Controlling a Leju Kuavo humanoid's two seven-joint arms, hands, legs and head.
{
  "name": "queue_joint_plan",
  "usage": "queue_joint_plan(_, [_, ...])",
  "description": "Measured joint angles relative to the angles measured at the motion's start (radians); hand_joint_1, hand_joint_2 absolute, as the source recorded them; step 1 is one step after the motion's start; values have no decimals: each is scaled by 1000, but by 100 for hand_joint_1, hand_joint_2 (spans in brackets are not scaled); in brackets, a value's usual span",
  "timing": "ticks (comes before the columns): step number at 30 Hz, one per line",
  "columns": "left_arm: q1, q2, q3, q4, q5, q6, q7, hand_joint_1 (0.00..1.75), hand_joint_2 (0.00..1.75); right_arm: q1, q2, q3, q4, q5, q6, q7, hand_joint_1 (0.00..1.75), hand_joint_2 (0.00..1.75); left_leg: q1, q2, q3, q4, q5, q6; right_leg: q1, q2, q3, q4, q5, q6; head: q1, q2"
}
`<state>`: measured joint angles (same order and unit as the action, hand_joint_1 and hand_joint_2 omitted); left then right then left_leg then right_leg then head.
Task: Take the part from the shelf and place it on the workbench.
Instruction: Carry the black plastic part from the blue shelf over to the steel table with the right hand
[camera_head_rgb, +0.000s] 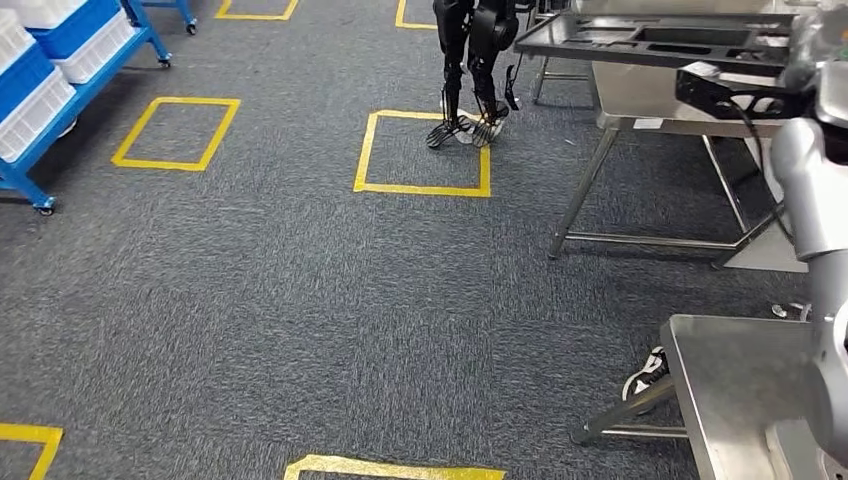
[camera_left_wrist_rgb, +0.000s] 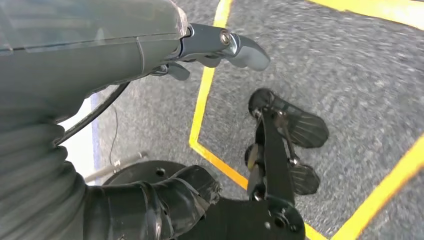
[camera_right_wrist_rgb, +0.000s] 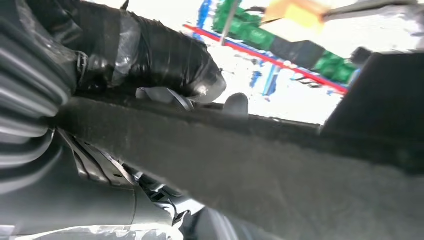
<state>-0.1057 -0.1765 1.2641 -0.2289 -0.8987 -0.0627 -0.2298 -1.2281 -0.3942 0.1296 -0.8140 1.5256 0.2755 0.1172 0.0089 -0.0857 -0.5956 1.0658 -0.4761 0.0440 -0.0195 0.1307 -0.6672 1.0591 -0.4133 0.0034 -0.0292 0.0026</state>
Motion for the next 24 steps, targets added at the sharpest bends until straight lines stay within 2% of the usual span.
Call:
queue_joint_plan(1, [-2, 0, -1, 0, -1, 0, 0, 0, 175, 2, -7, -4, -5, 4, 4, -2, 175, 175, -1, 0, 6, -8, -2, 0, -3, 11, -3, -3, 4, 7, 0, 0])
queue_joint_plan(2, [-3, 0, -3, 0, -2, -1, 0, 0, 175, 7, -16, -8, -11, 6, 7, -6, 175, 175, -1, 11, 11, -19, -1, 0, -6, 21, -5, -8, 8, 14, -1, 0])
queue_joint_plan(3, [-5, -1, -5, 0, -3, -1, 0, 0, 175, 12, -26, -10, -17, 8, 10, -10, 175, 175, 0, 23, 14, -29, 3, 2, -7, 17, -6, -10, 11, 19, 0, 0])
queue_joint_plan(4, [-5, -2, -6, 0, -5, -1, 0, 0, 175, 16, -36, -13, -22, 10, 13, -14, 175, 175, 1, 37, 20, -41, 9, 5, -5, -8, -12, -1, 3, 23, 0, 0])
queue_joint_plan(5, [-3, -2, -8, 0, -7, -2, 0, 0, 175, 18, -42, -14, -27, 11, 16, -17, 175, 175, 2, 52, 25, -53, 15, 9, -1, -43, -26, 27, -15, 24, 1, 0])
queue_joint_plan(6, [-1, -3, -9, 0, -8, -2, 0, 0, 175, 20, -47, -15, -29, 12, 17, -19, 175, 175, 0, 66, 27, -59, 18, 11, 1, -82, -49, 76, -43, 25, 2, 0])
queue_joint_plan(7, [1, -3, -10, 0, -10, -2, 0, 0, 175, 21, -49, -16, -31, 13, 19, -21, 175, 175, -2, 81, 28, -61, 19, 13, 2, -110, -79, 137, -74, 26, 2, 0])
queue_joint_plan(8, [2, -3, -11, 0, -11, -2, 0, 0, 175, 24, -50, -16, -32, 13, 20, -22, 175, 175, -4, 96, 28, -60, 18, 14, 0, -120, -108, 198, -97, 29, 2, 0])
queue_joint_plan(9, [3, -2, -12, 0, -12, -2, 0, 0, 175, 28, -51, -16, -33, 15, 20, -23, 175, 175, -4, 111, 27, -58, 16, 13, -2, -124, -125, 235, -106, 31, 2, 0])
queue_joint_plan(10, [3, -2, -12, 0, -12, -2, 0, 0, 175, 32, -52, -16, -34, 17, 21, -24, 175, 175, -5, 126, 27, -56, 13, 13, -4, -127, -124, 239, -96, 33, 2, 0])
queue_joint_plan(11, [2, -2, -13, 0, -12, -2, 0, 0, 175, 35, -53, -16, -35, 19, 22, -25, 175, 175, -5, 140, 27, -53, 10, 11, -7, -132, -103, 204, -72, 35, 2, 0])
queue_joint_plan(12, [1, -3, -13, 0, -12, -2, 0, 0, 175, 37, -54, -16, -38, 21, 23, -26, 175, 175, -5, 153, 27, -48, 5, 8, -8, -146, -65, 137, -42, 37, 2, 0])
queue_joint_plan(14, [1, -2, -14, 0, -13, -2, 0, 0, 175, 35, -55, -16, -44, 23, 24, -27, 175, 175, -10, 175, 27, -39, -5, -1, -1, -176, -3, 25, -8, 32, 2, 0])
queue_joint_plan(15, [1, -2, -15, 0, -13, -2, 0, 0, 175, 35, -56, -16, -48, 24, 25, -28, 175, 175, -12, 185, 27, -35, -9, -6, 3, -182, 10, -2, -4, 27, 2, 0])
queue_joint_plan(17, [-2, -2, -16, 0, -14, -3, -1, 0, 175, 33, -58, -16, -53, 26, 27, -29, 175, 175, -15, 203, 31, -34, -14, -14, 6, -165, 7, -6, -4, 15, 1, 0])
queue_joint_plan(18, [-4, -2, -17, 0, -15, -3, -2, 0, 175, 31, -60, -16, -55, 27, 29, -29, 175, 175, -14, 203, 32, -32, -19, -19, 4, -156, 7, -7, -3, 10, 1, 0])
queue_joint_plan(19, [-5, -2, -18, 0, -15, -4, -3, 0, 175, 29, -61, -16, -58, 29, 30, -30, 175, 175, -12, 189, 29, -21, -30, -23, 3, -146, 8, -9, -2, 4, 1, 0])
queue_joint_plan(20, [-5, -2, -19, 0, -16, -6, -4, 0, 175, 25, -62, -16, -60, 32, 32, -31, 175, 175, -9, 164, 17, 8, -52, -27, 1, -137, 8, -11, 0, -2, 1, 0])
queue_joint_plan(22, [-4, -3, -21, 0, -18, -8, -6, 0, 175, 19, -59, -16, -62, 38, 34, -32, 175, 175, -5, 109, -37, 129, -117, -30, 3, -118, 8, -12, 2, -11, 1, 0])
queue_joint_plan(23, [-3, -3, -21, 0, -18, -9, -7, 0, 175, 17, -56, -16, -62, 39, 36, -33, 175, 175, -4, 98, -71, 199, -145, -30, 6, -106, 8, -12, 2, -13, 1, 0])
queue_joint_plan(24, [-2, -3, -21, 0, -19, -9, -7, 0, 175, 17, -55, -16, -62, 40, 37, -33, 175, 175, -5, 94, -97, 249, -158, -27, 9, -94, 8, -11, 2, -15, 1, 0])
